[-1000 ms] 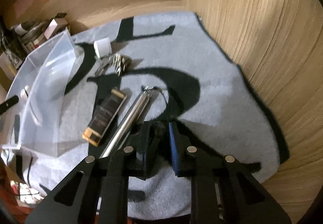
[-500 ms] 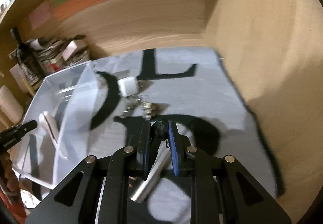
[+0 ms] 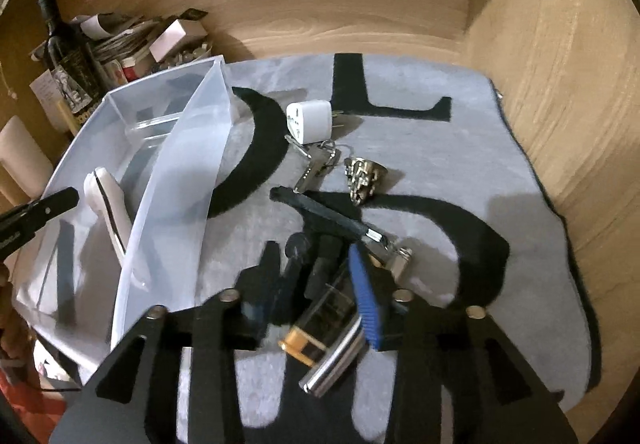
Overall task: Organize rigid objects
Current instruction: 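Move the right gripper back to the rug and grasp the black plastic piece, then carry the black piece into the clear box and release it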
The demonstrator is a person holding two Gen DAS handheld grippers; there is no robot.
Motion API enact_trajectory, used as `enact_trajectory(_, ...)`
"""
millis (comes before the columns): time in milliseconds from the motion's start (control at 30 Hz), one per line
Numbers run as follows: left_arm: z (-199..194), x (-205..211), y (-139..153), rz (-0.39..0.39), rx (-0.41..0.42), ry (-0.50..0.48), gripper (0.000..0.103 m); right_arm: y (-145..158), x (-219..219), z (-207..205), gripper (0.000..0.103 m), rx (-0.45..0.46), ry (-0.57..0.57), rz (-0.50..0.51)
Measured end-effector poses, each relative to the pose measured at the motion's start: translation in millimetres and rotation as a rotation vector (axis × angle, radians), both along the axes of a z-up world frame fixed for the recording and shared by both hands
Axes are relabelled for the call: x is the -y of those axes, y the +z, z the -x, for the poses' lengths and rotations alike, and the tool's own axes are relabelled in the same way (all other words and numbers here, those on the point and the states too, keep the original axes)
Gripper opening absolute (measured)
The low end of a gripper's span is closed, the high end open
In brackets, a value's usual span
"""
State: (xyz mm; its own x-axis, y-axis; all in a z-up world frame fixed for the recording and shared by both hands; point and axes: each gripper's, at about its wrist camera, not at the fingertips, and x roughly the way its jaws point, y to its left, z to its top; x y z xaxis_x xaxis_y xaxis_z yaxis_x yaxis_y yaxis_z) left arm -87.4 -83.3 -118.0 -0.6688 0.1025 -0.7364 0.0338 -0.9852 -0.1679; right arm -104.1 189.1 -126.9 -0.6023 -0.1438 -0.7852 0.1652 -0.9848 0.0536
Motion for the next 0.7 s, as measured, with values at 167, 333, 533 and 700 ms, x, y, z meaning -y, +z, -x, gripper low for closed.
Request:
enact_trajectory(167,-0.1,-0.5,-0.1,-0.004,-0.001,-0.001,0.019,1.4,3.2,-6.5,0.036,0.000,0.017,0.008)
enact_trajectory(333,0.9,-1.6,-0.1,-0.007,-0.002,-0.002,0.019,-8.9,19.0,7.2,0.036,0.022,0.056,-0.008)
enact_trajectory(533,3.3,-3.1,-0.4,-0.013,-0.003,-0.004,0.019,-24.1,24.1,18.3,0.031,0.034,0.051,-0.039)
enact_trajectory(700,3.1,-2.2,-0.5,-0.017,-0.003,-0.003,0.019,-20.0,28.3,21.5,0.020,0.028,0.069,-0.041)
